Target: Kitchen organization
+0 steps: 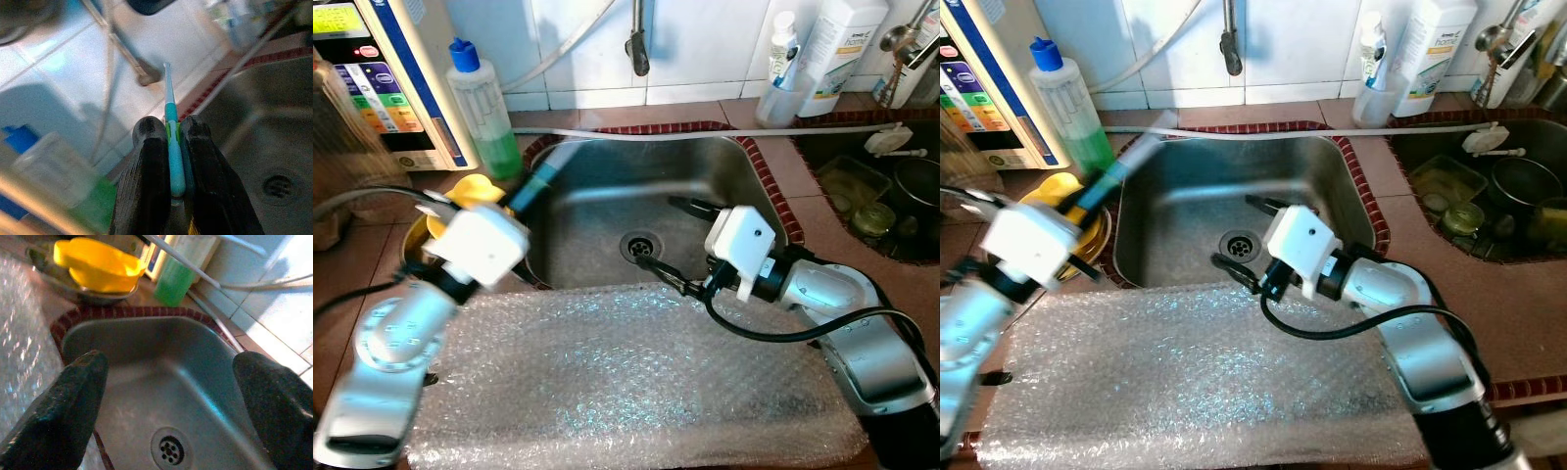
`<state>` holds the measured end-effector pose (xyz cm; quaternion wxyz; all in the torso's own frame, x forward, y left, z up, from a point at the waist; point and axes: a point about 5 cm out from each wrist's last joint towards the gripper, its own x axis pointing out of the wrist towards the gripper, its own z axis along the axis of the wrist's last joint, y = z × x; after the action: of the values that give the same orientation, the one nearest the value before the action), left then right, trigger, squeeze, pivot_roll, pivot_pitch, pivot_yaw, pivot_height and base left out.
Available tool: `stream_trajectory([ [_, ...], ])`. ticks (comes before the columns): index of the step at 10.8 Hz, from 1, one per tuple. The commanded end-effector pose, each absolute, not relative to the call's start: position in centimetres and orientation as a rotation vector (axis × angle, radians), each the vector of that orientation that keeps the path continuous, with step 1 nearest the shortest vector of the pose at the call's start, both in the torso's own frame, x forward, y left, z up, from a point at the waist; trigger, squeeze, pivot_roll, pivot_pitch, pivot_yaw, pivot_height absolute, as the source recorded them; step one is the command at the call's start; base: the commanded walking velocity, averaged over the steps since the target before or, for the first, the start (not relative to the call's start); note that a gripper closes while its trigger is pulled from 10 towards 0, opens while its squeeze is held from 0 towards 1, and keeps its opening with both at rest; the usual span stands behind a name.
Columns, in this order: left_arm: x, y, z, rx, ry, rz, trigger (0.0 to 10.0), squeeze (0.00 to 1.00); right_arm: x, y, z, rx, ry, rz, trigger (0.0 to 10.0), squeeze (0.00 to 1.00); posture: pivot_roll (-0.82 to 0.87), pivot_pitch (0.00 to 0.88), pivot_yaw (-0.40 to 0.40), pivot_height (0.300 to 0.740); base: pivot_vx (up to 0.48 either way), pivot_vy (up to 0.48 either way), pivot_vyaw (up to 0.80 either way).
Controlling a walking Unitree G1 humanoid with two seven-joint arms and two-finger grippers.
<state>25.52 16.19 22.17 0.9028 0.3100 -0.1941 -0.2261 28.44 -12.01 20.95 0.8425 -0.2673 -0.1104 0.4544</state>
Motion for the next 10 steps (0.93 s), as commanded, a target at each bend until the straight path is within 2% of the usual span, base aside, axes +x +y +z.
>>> stream_trajectory([
  [1,25.5,15.6,22.2,0.665,-0.411,-0.507,0.0,0.00,28.5,-11.8,21.2,-0.622,-0.258,0.984,10.0,0.00,-0.08,0.154,0.042,0.740,0.000,0.000,0.00],
  [4,25.7,13.5,20.2,0.723,-0.356,-0.627,0.0,0.00,29.7,-11.5,22.3,-0.780,-0.331,0.991,10.0,0.00,-0.08,0.159,0.045,0.740,0.000,0.000,0.00],
  [6,25.7,12.9,19.6,0.740,-0.344,-0.662,0.0,0.00,30.2,-11.3,22.8,-0.815,-0.358,0.990,10.0,0.00,-0.08,0.159,0.064,0.740,0.000,0.000,0.00],
  [10,25.3,11.0,20.3,0.706,-0.420,-0.725,0.0,0.00,32.8,-11.0,21.6,-0.888,-0.337,0.961,10.0,0.00,-0.08,0.169,0.071,0.740,0.000,0.000,0.00],
])
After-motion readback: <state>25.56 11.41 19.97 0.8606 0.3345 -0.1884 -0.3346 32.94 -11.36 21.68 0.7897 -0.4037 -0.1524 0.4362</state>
